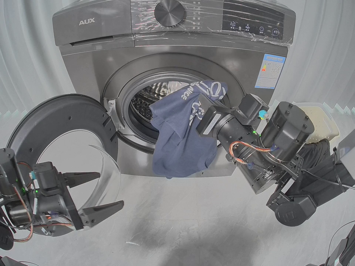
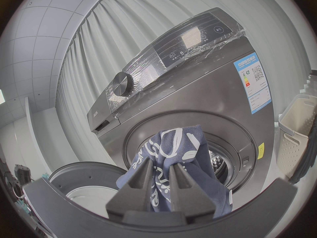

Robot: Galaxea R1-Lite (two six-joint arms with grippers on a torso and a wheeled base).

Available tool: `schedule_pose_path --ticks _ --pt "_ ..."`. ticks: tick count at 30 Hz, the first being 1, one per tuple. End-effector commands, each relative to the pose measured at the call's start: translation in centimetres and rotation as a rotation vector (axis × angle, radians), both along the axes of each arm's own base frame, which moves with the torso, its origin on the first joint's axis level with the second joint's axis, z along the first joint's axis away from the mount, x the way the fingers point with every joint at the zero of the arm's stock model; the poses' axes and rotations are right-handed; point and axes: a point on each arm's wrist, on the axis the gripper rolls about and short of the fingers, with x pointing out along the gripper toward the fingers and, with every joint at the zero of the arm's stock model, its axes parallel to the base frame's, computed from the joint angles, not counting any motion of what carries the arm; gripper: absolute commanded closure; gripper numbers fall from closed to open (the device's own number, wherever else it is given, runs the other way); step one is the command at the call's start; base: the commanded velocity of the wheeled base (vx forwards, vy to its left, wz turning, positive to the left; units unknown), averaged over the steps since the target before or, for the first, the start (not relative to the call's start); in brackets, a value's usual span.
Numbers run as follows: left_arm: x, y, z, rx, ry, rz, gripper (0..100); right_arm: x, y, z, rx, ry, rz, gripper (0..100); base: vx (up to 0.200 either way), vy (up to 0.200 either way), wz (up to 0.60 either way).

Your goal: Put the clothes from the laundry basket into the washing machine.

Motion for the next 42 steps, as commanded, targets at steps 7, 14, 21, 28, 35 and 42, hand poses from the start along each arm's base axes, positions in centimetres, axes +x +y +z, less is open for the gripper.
schedule_pose_path --ticks 7,14,21,28,35,42 --pt "5.6 -3.5 -3.5 0.046 0.164 -0.034 0 -0.4 0.2 -0.6 -0.010 0.007 0.015 100 0.000 0.000 0.00" --pt "7.3 -4.8 -4.8 0.063 0.215 -0.043 0 -0.5 0.1 -1.0 -0.019 0.015 0.017 100 0.000 0.000 0.00" --pt "9.7 -6.0 -6.1 0.057 0.210 -0.014 0 -0.7 -0.1 -1.2 -0.025 0.023 0.017 100 0.000 0.000 0.00" --pt "12.3 -7.1 -8.2 0.062 0.201 0.026 0 -1.4 -0.4 -1.1 -0.028 0.027 0.026 100 0.000 0.000 0.00" --pt "14.2 -8.5 -9.4 0.050 0.172 0.051 0 -1.8 -0.2 -1.0 -0.022 0.019 0.044 100 0.000 0.000 0.00" --pt "15.4 -9.4 -10.9 0.030 0.137 0.047 0 -1.9 -0.1 -1.2 -0.028 0.024 0.050 100 0.000 0.000 0.00"
